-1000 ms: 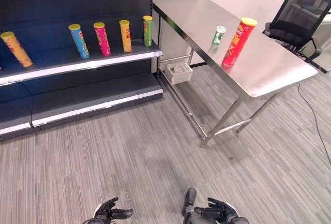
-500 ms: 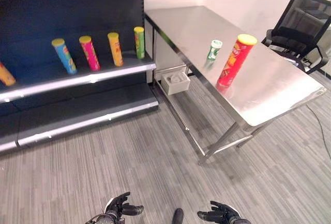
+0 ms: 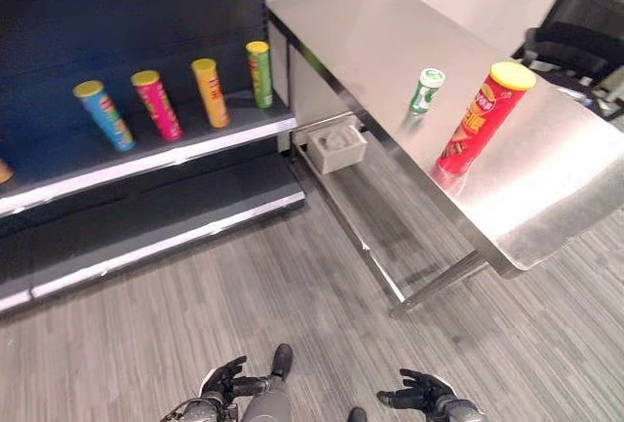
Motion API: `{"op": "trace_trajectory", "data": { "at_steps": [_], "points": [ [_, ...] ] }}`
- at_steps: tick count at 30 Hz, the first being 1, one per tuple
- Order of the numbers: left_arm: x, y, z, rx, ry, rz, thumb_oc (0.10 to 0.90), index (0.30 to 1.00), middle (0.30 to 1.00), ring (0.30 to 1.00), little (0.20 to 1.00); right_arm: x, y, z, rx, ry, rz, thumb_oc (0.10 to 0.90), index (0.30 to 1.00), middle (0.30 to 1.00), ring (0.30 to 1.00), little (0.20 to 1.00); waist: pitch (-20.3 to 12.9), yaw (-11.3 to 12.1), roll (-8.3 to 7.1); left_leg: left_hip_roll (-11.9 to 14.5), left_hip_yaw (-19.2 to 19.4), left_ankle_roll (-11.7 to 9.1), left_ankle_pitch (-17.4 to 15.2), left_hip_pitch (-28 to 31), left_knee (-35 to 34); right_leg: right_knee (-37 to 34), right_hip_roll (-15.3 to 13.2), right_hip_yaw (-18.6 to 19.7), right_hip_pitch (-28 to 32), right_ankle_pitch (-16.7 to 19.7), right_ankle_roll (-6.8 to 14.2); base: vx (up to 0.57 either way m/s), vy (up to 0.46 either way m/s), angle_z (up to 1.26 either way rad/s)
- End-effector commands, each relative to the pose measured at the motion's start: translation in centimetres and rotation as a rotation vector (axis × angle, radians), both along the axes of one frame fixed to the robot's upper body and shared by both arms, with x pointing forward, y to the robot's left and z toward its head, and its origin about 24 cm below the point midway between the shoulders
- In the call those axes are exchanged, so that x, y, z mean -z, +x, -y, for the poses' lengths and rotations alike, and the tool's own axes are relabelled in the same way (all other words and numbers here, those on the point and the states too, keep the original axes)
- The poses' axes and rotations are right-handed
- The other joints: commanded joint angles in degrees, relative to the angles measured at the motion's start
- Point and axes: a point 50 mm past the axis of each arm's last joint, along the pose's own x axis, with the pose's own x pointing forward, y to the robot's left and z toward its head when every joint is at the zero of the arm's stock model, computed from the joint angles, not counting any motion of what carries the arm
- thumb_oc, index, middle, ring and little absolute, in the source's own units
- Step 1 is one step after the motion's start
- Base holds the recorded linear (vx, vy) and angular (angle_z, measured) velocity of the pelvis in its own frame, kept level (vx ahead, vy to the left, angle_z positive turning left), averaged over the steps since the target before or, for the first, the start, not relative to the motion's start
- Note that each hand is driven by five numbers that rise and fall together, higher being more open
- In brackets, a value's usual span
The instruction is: Put the goods on the table back onto the shelves and tidy them up.
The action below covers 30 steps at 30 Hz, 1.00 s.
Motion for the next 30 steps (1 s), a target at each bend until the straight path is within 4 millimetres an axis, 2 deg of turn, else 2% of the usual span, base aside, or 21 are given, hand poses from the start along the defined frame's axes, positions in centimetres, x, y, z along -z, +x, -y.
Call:
{"op": "trace_trajectory", "data": {
  "at_steps": [1,5,6,7,8,9,11,12,13,14,15,16,21,22,23,24,25,26,27,28,30],
  "points": [
    [-0.5,1.1,0.0,0.041,0.019,0.049,0.800,0.900,0.900,0.900,0.900,-0.8,1.1,0.8,-0.029,-0.010,0.070,0.800,0.900,0.900,0.900,0.900,-2.4,0.4,0.71,0.4,-2.3,-0.8,3.9,-1.3,-1.2,0.7,4.4,-3.0,3.1,-1.9,4.0,0.00,0.000,-0.38],
    [-0.4,0.9,-0.1,0.036,0.019,0.043,0.800,0.900,0.900,0.900,0.900,-0.7,1.1,0.5,-0.036,-0.008,0.065,0.800,0.900,0.900,0.900,0.900,-2.7,0.9,0.21,0.1,-1.9,-0.3,3.4,-0.4,-1.1,0.7,3.5,-2.8,3.5,-1.8,4.6,0.16,0.136,-0.02],
    [-1.1,1.8,-1.3,0.028,0.049,0.079,0.800,0.900,0.900,0.900,0.900,-0.6,1.3,-0.1,-0.034,0.013,0.066,0.800,0.900,0.900,0.900,0.900,-3.7,1.2,-1.21,-1.4,0.2,3.1,-0.3,2.4,-0.8,8.0,0.1,-0.3,1.3,-0.9,6.2,0.44,0.569,-0.11],
    [-1.6,2.8,-1.9,0.030,0.073,0.100,0.800,0.900,0.900,0.900,0.900,-0.7,1.5,0.0,0.003,0.021,0.083,0.800,0.900,0.900,0.900,0.900,-2.3,-1.1,-0.40,-2.1,0.2,5.3,-1.6,4.9,-1.2,23.9,-0.6,1.4,-6.9,3.1,7.5,0.44,0.570,-0.34],
    [-1.6,2.8,-1.9,0.030,0.073,0.100,0.800,0.900,0.900,0.900,0.900,-0.7,1.5,0.0,0.003,0.020,0.083,0.800,0.900,0.900,0.900,0.900,-2.3,-1.1,-0.44,-2.1,0.2,5.3,-1.6,4.9,-1.2,24.1,-0.7,1.5,-7.0,3.0,7.5,0.11,0.395,-0.81],
    [-2.0,3.5,-1.9,0.038,0.079,0.128,0.800,0.900,0.900,0.900,0.900,-1.0,1.8,0.5,0.035,0.010,0.101,0.800,0.900,0.900,0.900,0.900,-0.5,-2.8,1.09,-2.0,-0.1,6.2,-2.1,6.2,-1.2,31.6,-1.5,1.0,-11.4,5.9,7.3,0.01,0.152,-0.73],
    [-1.9,3.3,-2.0,0.048,0.086,0.115,0.800,0.900,0.900,0.900,0.900,-0.8,1.0,1.4,0.114,0.001,0.089,0.800,0.900,0.900,0.900,0.900,-0.2,-4.1,1.81,-2.0,0.1,6.3,-3.2,7.1,-1.2,32.8,-2.8,-0.3,-12.6,5.6,6.5,0.14,0.163,-0.06],
    [-2.0,3.2,-2.2,0.040,0.089,0.116,0.800,0.900,0.900,0.900,0.900,-0.8,0.3,2.5,0.194,-0.015,0.089,0.800,0.900,0.900,0.900,0.900,-0.7,-4.2,1.30,-2.0,0.9,5.6,-4.5,7.9,-1.2,23.9,-6.6,-4.6,-10.4,5.2,6.7,0.19,0.071,0.24],
    [-2.0,3.2,-2.2,0.041,0.089,0.116,0.800,0.900,0.900,0.900,0.900,-0.8,0.3,2.5,0.194,-0.015,0.089,0.800,0.900,0.900,0.900,0.900,-0.4,-4.3,1.39,-1.9,0.7,5.6,-4.5,8.2,-1.2,23.5,-6.5,-4.9,-9.8,5.3,6.7,0.17,-0.088,0.08],
    [-2.0,3.2,-2.4,0.034,0.093,0.121,0.800,0.900,0.900,0.900,0.900,-0.9,-0.1,3.6,0.252,-0.034,0.087,0.800,0.900,0.900,0.900,0.900,-0.8,-4.3,0.92,-1.8,1.4,5.1,-5.4,8.3,-1.2,16.8,-8.0,-6.5,-9.7,5.7,7.1,0.09,-0.099,-0.10],
    [-2.0,3.1,-2.6,0.032,0.095,0.117,0.800,0.900,0.900,0.900,0.900,-1.0,-0.1,4.1,0.276,-0.045,0.094,0.800,0.900,0.900,0.900,0.900,-0.6,-4.5,0.68,-1.7,1.4,4.8,-5.8,8.8,-1.2,12.3,-8.1,-7.0,-8.5,7.3,7.7,0.18,-0.143,-0.34],
    [-1.7,2.5,-3.1,0.035,0.125,0.070,0.800,0.900,0.900,0.900,0.900,-1.0,-1.5,5.7,0.366,-0.094,0.051,0.800,0.900,0.900,0.900,0.900,-0.9,-5.0,-0.64,-2.1,2.2,4.8,-6.0,9.5,-1.2,8.4,-7.3,-3.6,-7.2,9.8,9.6,0.13,-0.083,-0.52],
    [-1.7,2.5,-3.1,0.035,0.125,0.070,0.800,0.900,0.900,0.900,0.900,-1.0,-1.5,5.7,0.366,-0.094,0.051,0.800,0.900,0.900,0.900,0.900,-1.0,-5.0,-0.69,-2.2,2.3,4.8,-5.9,9.3,-1.2,8.3,-7.3,-3.6,-7.3,9.9,9.6,0.07,-0.038,0.00],
    [-1.4,1.4,-3.4,0.015,0.104,0.058,0.800,0.900,0.900,0.900,0.900,-2.3,-6.3,12.1,0.775,-0.197,0.041,0.800,0.900,0.900,0.900,0.900,-4.1,-5.3,-2.29,-1.5,2.8,3.8,-7.1,10.2,-1.2,1.1,-5.2,-3.9,-3.4,8.8,9.5,0.29,-0.169,-0.12],
    [-1.4,1.2,-3.4,0.013,0.099,0.056,0.800,0.900,0.900,0.900,0.900,-3.2,-7.1,13.8,0.866,-0.231,0.068,0.800,0.900,0.900,0.900,0.900,-4.4,-5.3,-2.21,-1.2,2.7,3.6,-7.3,10.4,-1.2,0.7,-4.9,-4.2,-3.0,8.3,9.5,0.29,-0.169,0.00],
    [-1.4,1.2,-3.4,0.013,0.099,0.056,0.800,0.900,0.900,0.900,0.900,-3.2,-7.1,13.8,0.866,-0.231,0.068,0.800,0.900,0.900,0.900,0.900,-4.4,-5.3,-2.19,-1.2,2.7,3.6,-7.3,10.4,-1.2,0.7,-4.9,-4.2,-3.0,8.3,9.5,0.08,-0.049,-0.06],
    [-1.4,1.0,-3.3,0.006,0.087,0.064,0.800,0.900,0.900,0.900,0.900,-5.2,-7.1,16.6,0.996,-0.277,0.184,0.800,0.900,0.900,0.900,0.900,-4.9,-5.9,-2.10,-0.8,2.7,3.4,-7.6,10.8,-1.2,0.7,-4.6,-4.3,-2.6,7.5,9.4,0.08,-0.039,-0.10],
    [-1.4,0.9,-3.0,0.011,0.080,0.066,0.800,0.900,0.900,0.900,0.900,-6.9,-6.4,18.4,1.053,-0.319,0.283,0.800,0.900,0.900,0.900,0.900,-5.3,-6.1,-1.95,-0.7,2.7,3.4,-7.7,10.8,-1.2,0.7,-4.4,-4.2,-2.6,7.3,9.4,0.08,-0.039,-0.22],
    [-1.4,0.9,-3.0,0.012,0.080,0.066,0.800,0.900,0.900,0.900,0.900,-6.9,-6.4,18.4,1.054,-0.320,0.283,0.800,0.900,0.900,0.900,0.900,-5.3,-6.1,-1.93,-0.7,2.7,3.4,-7.7,10.8,-1.2,0.7,-4.4,-4.2,-2.6,7.3,9.4,0.05,-0.024,-0.05],
    [-1.3,0.8,-2.7,0.004,0.066,0.073,0.800,0.900,0.900,0.900,0.900,-11.4,-3.9,21.4,1.034,-0.405,0.531,0.800,0.900,0.900,0.900,0.900,-5.5,-6.8,-1.75,-0.4,3.0,3.2,-7.9,11.1,-1.2,0.7,-4.1,-3.8,-2.6,6.9,9.4,0.01,-0.019,-0.05],
    [-1.2,0.7,-2.4,-0.009,0.056,0.074,0.800,0.900,0.900,0.900,0.900,-18.1,0.3,22.3,0.943,-0.466,0.895,0.800,0.900,0.900,0.900,0.900,-5.7,-7.6,-1.50,-0.1,3.5,2.9,-8.0,11.2,-1.2,0.7,-3.9,-3.3,-2.8,6.7,9.4,0.02,-0.022,-0.12]
  ]
}}
